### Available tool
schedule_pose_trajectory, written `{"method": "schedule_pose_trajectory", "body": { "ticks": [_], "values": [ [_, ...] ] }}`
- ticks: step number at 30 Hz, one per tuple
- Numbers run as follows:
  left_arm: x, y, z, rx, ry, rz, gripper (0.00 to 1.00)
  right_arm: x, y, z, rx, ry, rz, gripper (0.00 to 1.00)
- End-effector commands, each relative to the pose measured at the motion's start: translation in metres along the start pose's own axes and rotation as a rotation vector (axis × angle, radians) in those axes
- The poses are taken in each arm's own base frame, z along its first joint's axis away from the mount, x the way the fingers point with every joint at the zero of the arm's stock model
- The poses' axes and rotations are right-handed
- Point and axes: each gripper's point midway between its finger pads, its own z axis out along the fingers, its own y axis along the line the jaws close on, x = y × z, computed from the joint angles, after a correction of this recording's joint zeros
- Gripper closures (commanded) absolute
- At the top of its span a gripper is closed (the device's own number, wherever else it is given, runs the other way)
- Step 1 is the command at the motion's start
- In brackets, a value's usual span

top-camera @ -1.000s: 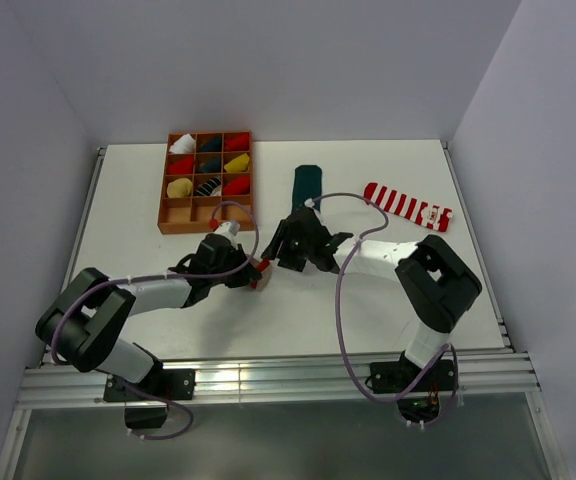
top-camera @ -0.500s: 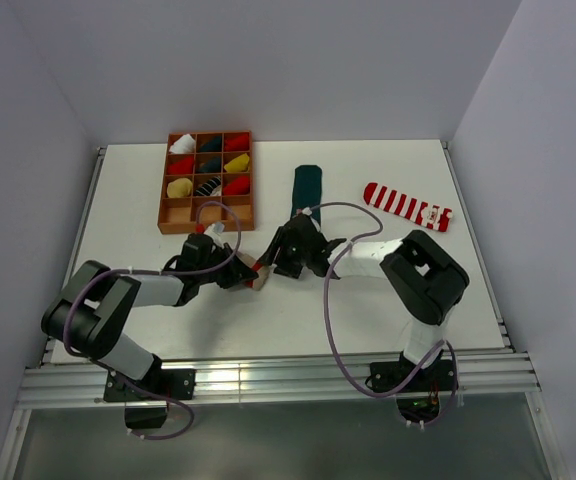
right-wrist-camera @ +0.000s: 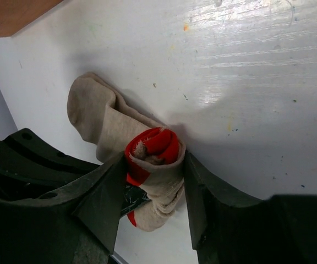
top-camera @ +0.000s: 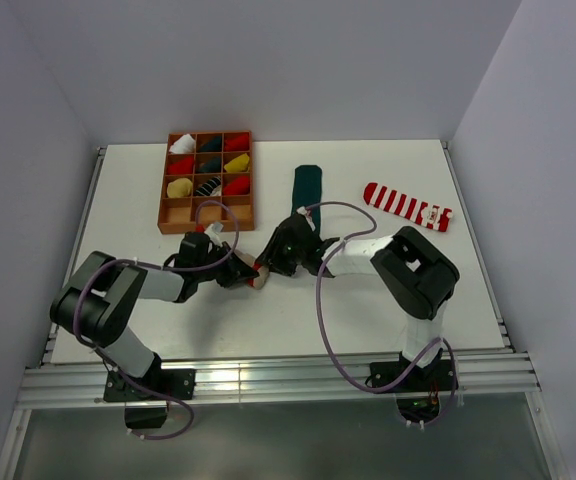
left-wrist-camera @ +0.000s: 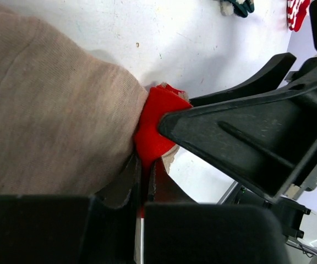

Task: Roll the socks
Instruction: Roll the sock at the center of the board.

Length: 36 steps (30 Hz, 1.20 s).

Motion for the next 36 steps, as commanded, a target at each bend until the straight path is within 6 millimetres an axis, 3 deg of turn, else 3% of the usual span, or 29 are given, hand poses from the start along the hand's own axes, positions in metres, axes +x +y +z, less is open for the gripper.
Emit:
{"method": "schedule_pose_trajectory", "body": {
  "ticks": [1,4,6,9,10,16,18,19,20,21,22,24,26,30,36],
  "values": [
    [0.023,0.044,0.001,-0.154,0.068,-0.049,0.99,0.002,0.002,0.007,0.013,0.004,-0.018,0.52],
    [0.022,0.043,0.002,-0.152,0.07,-0.044,0.99,0.001,-0.004,0.006,0.048,-0.002,-0.031,0.62],
    [0.02,0.041,0.002,-0.144,0.068,-0.036,0.99,0.0,-0.008,0.004,0.079,-0.003,-0.037,0.74],
    [0.014,0.032,-0.001,-0.129,0.046,-0.007,0.89,-0.001,-0.013,0.0,0.131,0.001,-0.055,0.94],
    [0.012,0.033,-0.003,-0.143,0.034,0.007,0.81,-0.002,-0.014,-0.002,0.154,0.006,-0.061,1.0],
    [-0.006,0.013,-0.019,-0.179,-0.076,0.141,0.46,-0.008,-0.014,-0.008,0.235,0.006,-0.098,1.0],
    [-0.008,0.011,-0.025,-0.225,-0.111,0.189,0.39,-0.007,-0.013,-0.008,0.258,0.018,-0.104,1.0],
    [-0.016,0.001,-0.029,-0.237,-0.172,0.255,0.36,-0.007,-0.013,-0.008,0.262,0.026,-0.109,1.0],
    [-0.015,0.0,-0.032,-0.255,-0.186,0.289,0.34,-0.006,-0.012,-0.008,0.269,0.035,-0.11,1.0],
    [-0.009,-0.015,-0.034,-0.229,-0.191,0.342,0.34,-0.006,-0.012,-0.008,0.274,0.04,-0.111,1.0],
    [-0.023,-0.013,-0.039,-0.289,-0.272,0.399,0.33,-0.005,-0.012,-0.008,0.277,0.045,-0.117,1.0],
    [-0.015,-0.022,-0.04,-0.302,-0.291,0.482,0.33,-0.004,-0.014,-0.007,0.295,0.059,-0.119,1.0],
    [-0.021,-0.028,-0.042,-0.325,-0.34,0.556,0.34,-0.003,-0.015,-0.006,0.306,0.065,-0.123,1.0],
    [-0.006,-0.042,-0.031,-0.326,-0.34,0.688,0.35,-0.004,-0.014,-0.006,0.311,0.069,-0.126,1.0],
    [0.005,-0.04,-0.009,-0.419,-0.331,0.819,0.37,-0.001,-0.009,-0.006,0.293,0.092,-0.125,1.0]
  ]
}}
